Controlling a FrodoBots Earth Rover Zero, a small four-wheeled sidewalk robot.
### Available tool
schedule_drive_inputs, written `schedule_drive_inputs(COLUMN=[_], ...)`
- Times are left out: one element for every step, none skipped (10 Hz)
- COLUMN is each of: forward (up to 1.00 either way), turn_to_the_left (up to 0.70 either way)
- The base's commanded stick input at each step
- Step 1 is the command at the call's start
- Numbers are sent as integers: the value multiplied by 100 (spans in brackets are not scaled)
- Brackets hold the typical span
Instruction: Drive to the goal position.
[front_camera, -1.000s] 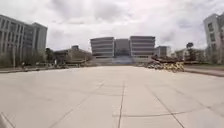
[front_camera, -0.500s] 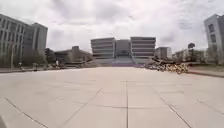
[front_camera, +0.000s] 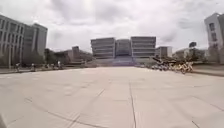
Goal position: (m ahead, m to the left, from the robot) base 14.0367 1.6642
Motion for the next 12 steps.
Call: schedule_drive_inputs(forward=[100,100,100,100,100,100,100,100,100,100,100,100], turn_to_the_left=[3,3,3,3,3,3,3,3,20,40,40,34])
